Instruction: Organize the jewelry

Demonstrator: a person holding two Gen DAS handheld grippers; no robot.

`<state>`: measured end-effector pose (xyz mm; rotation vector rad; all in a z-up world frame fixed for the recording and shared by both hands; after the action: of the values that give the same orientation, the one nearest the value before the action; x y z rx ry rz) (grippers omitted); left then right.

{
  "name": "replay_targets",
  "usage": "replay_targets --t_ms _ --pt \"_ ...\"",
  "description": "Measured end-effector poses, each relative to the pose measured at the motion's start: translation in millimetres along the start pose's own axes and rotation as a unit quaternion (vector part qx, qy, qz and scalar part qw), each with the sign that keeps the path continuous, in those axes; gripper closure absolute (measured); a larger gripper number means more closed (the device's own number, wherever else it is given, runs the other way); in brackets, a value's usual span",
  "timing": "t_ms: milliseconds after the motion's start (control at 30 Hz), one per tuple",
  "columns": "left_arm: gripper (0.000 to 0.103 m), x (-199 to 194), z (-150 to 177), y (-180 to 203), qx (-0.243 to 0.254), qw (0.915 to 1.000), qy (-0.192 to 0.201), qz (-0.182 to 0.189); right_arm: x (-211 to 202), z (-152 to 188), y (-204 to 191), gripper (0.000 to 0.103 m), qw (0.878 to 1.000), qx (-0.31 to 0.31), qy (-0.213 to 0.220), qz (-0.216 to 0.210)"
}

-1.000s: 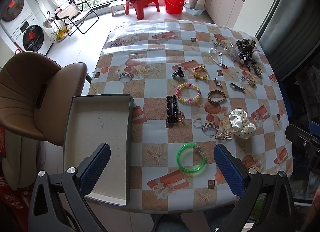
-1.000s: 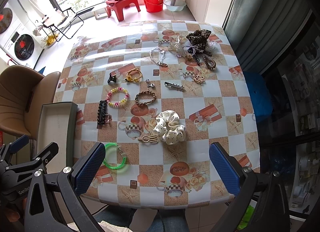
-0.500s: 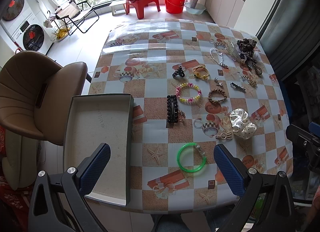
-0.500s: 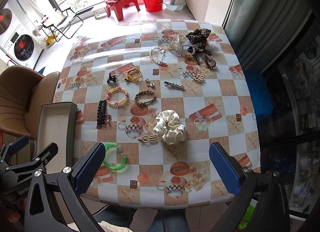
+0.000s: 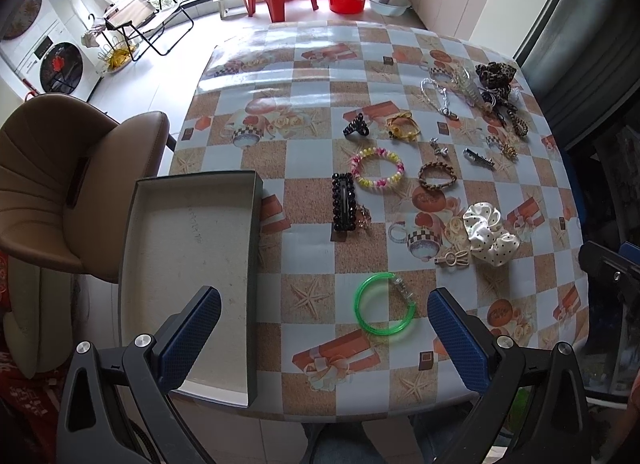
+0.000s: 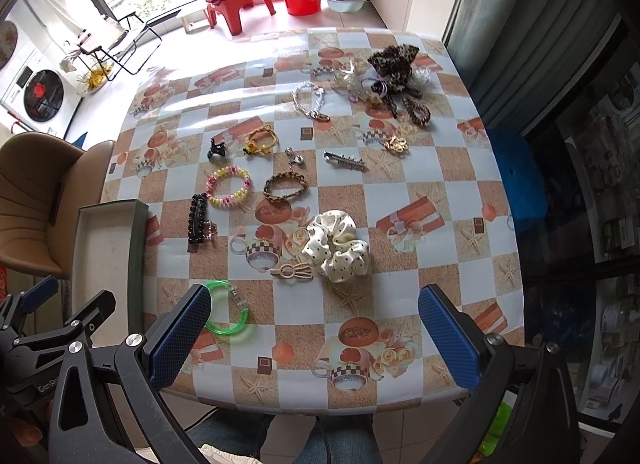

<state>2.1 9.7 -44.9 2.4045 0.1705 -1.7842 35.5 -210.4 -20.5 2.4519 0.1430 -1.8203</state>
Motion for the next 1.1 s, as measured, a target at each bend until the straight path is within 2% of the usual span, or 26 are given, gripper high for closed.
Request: replay_targets --t_ms 200,300,500,700,800,900,967,1067,1100 --pt "0.000 33.6 9.1 -5.5 0.003 0.9992 -0.040 -0.008 31.7 11.2 28.1 0.000 0.999 0.033 -0.033 0.010" --pt "0.000 54.2 18.9 -5.2 0.008 0.9979 -0.064 0.000 48.8 18.2 39.4 0.000 0.997 0.046 -0.053 0.013" --pt "0.000 93.3 28.8 8.4 0.021 0.9950 -0.098 0.009 92.2 22.3 59.3 0.000 0.994 0.062 -0.092 0.004" --pt "0.000 125.6 36.9 11.7 0.003 0.9926 -0.121 0.013 132.2 7.7 60.1 0.000 0.992 0.070 -0.097 -0.027" --pt "0.006 135.5 41.9 8.3 -0.006 0.9916 -0.128 0.014 151.6 -2.4 57.6 0.000 0.992 0.072 -0.100 -0.038" --pt "0.006 143.0 47.6 2.7 -0.017 0.9907 -0.135 0.013 171.0 -11.1 51.6 0.000 0.992 0.059 -0.104 -0.041" --pt "0.014 146.6 52.2 0.4 -0.019 0.9901 -0.138 0.011 183.7 -13.9 47.7 0.000 0.992 0.050 -0.113 -0.037" --pt "0.015 142.1 57.1 2.7 -0.005 0.9917 -0.129 0.002 200.6 -15.5 45.5 0.000 0.991 0.047 -0.120 -0.029" --pt "0.020 139.4 58.8 3.3 -0.001 0.9922 -0.125 -0.001 204.6 -15.3 45.3 0.000 0.991 0.047 -0.122 -0.029"
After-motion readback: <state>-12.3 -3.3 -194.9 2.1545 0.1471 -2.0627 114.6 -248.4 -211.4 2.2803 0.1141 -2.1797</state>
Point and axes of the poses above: each gripper's, at about its wrist camera, not at the fingertips, and x roughly the way its jaws point, y to its right, z to its underside, the point moved 1 cm from there along x, roughly the way its jaws point, and after that the axes turned 5 degrees about -x, right-handed, at the moved point
